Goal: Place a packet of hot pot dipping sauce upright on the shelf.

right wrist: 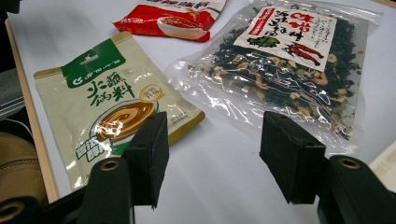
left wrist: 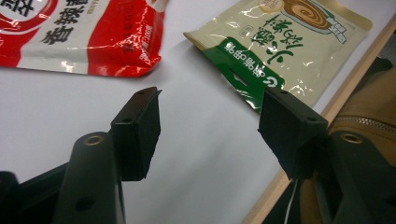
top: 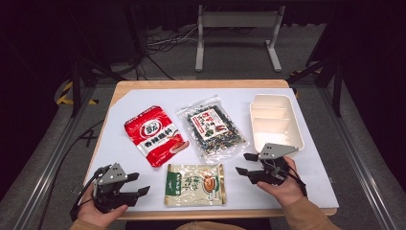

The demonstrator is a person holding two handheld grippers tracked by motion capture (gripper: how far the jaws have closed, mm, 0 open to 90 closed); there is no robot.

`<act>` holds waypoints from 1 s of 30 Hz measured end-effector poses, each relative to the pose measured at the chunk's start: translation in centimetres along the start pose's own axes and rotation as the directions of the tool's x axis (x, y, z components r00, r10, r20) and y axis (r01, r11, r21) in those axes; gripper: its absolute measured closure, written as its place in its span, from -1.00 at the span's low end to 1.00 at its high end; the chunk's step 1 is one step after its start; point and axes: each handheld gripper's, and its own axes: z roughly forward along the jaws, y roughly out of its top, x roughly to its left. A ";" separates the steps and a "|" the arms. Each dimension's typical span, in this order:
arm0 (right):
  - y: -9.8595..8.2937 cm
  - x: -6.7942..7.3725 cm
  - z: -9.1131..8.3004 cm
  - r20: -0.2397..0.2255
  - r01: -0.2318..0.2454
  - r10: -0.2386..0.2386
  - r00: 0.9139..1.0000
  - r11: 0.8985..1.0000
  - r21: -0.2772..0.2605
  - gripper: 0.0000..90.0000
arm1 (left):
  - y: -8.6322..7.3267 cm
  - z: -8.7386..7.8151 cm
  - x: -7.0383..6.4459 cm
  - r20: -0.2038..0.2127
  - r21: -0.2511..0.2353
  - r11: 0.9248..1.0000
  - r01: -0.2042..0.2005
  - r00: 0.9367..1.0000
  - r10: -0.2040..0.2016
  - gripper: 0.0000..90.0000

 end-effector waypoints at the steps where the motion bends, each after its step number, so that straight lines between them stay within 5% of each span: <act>1: 0.0 0.0 0.0 0.001 -0.001 0.001 1.000 1.000 0.000 -0.07 | 0.0 0.1 -0.1 0.004 0.003 1.000 -0.006 1.000 0.006 -0.15; 16: 0.0 0.1 0.1 -0.002 0.001 -0.001 1.000 1.000 0.002 -0.10 | 0.7 1.0 -1.2 0.091 0.074 0.997 0.025 0.995 -0.032 -0.09; 30: -0.1 0.1 0.2 -0.015 -0.013 0.013 1.000 1.000 0.003 -0.14 | 0.8 3.0 -1.8 0.159 0.187 0.982 0.020 0.986 -0.050 0.01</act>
